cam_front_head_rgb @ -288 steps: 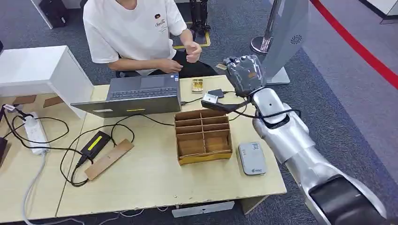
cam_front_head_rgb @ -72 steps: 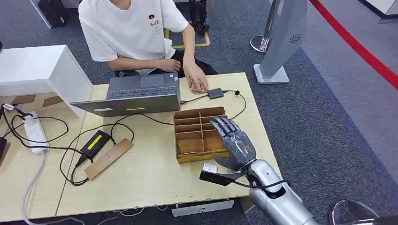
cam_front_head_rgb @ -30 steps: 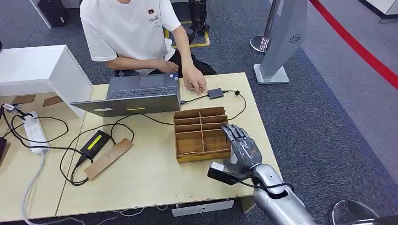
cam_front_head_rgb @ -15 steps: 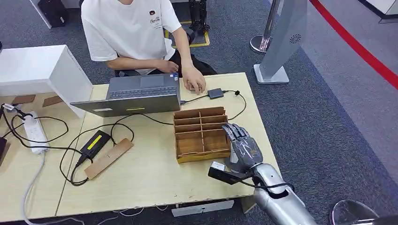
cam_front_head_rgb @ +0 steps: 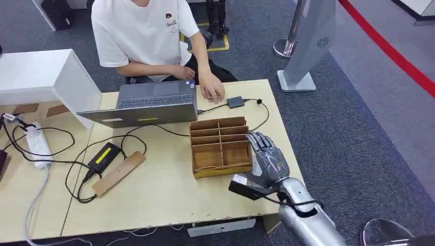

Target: Pass the card to the sensor for recognition and then transmit it.

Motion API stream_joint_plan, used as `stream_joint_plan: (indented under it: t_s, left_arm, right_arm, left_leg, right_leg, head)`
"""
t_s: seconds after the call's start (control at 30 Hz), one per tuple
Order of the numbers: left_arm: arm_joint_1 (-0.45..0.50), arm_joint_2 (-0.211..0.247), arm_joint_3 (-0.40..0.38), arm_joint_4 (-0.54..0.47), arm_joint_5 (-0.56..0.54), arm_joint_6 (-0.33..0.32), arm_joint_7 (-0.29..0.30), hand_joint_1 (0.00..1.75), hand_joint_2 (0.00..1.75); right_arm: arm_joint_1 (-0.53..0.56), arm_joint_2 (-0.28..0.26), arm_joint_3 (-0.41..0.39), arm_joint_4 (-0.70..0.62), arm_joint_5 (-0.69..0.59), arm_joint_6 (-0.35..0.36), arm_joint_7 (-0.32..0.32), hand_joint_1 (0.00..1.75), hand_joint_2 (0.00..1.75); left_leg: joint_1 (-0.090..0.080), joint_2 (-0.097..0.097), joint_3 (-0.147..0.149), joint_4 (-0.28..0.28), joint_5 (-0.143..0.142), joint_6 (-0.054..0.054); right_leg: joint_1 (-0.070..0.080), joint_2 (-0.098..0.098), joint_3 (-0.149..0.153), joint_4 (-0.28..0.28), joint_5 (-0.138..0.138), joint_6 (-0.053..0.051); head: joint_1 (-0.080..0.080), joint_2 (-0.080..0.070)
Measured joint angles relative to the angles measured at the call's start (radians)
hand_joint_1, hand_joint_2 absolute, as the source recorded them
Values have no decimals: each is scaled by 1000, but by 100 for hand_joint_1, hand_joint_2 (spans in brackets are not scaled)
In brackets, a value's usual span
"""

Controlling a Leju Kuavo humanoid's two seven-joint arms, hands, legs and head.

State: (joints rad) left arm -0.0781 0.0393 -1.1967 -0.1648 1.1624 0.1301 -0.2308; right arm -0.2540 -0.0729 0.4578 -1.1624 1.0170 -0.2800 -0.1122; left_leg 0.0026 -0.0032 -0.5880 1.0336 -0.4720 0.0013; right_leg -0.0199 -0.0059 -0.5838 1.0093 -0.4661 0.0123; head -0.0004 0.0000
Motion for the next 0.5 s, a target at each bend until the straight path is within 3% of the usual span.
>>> stream_joint_plan:
  t_s: [0.27, 0.3, 0.5]
  left_arm:
    - [0, 0, -7, 0, 0, 0, 0, 0, 175]
    - [0, 0, -9, 0, 0, 0, 0, 0, 175]
    - [0, 0, -12, 0, 3, 0, 0, 0, 175]
  right_arm:
    - [10, 2, -1, 0, -1, 0, -6, 0, 175]
    - [12, 2, -1, 1, -1, 1, -8, 175, 175]
    - [19, 11, 0, 5, -23, 2, -34, 175, 175]
  left_leg:
    - [0, 0, 0, 0, 0, 0]
    - [0, 0, 0, 0, 0, 0]
    - [0, 0, 0, 0, 0, 0]
  right_leg:
    - [0, 0, 0, 0, 0, 0]
    - [0, 0, 0, 0, 0, 0]
    - [0, 0, 0, 0, 0, 0]
  head:
    - [0, 0]
    - [0, 0]
    - [0, 0]
